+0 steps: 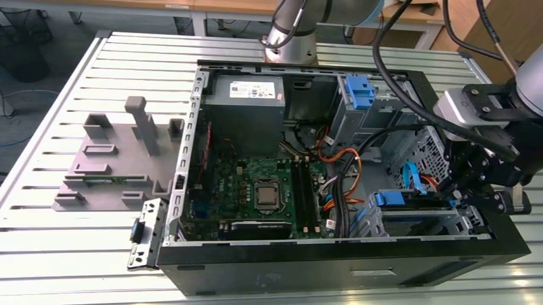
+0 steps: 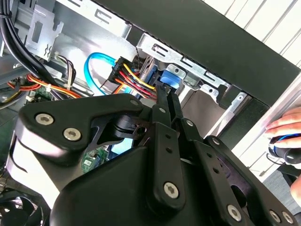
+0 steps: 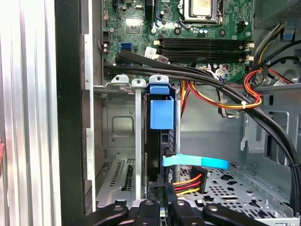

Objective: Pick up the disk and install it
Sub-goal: 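Insert the second disk wire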

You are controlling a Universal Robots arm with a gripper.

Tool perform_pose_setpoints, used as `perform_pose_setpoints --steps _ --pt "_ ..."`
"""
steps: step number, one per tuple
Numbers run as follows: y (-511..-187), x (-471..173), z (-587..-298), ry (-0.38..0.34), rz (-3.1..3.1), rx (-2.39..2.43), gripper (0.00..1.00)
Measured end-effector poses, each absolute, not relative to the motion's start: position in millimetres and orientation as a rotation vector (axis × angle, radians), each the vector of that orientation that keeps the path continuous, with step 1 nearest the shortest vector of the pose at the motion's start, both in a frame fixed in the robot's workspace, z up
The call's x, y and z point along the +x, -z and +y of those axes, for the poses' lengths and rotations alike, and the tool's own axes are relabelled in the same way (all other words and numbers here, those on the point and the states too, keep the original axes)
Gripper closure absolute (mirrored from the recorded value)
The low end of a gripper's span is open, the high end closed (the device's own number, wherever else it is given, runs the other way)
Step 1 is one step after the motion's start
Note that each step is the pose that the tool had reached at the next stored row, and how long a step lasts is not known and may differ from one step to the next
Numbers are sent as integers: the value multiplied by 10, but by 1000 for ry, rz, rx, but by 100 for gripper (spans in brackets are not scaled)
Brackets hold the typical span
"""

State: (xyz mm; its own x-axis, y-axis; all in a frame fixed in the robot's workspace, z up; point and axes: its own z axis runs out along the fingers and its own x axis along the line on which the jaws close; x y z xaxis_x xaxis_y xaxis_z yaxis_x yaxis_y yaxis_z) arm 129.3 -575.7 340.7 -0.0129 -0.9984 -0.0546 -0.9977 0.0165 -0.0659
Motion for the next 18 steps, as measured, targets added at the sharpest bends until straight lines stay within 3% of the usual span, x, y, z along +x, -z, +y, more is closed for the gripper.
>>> perform_pose_setpoints --steps 18 --pt "-3382 1290 -5757 13 2177 -2145 84"
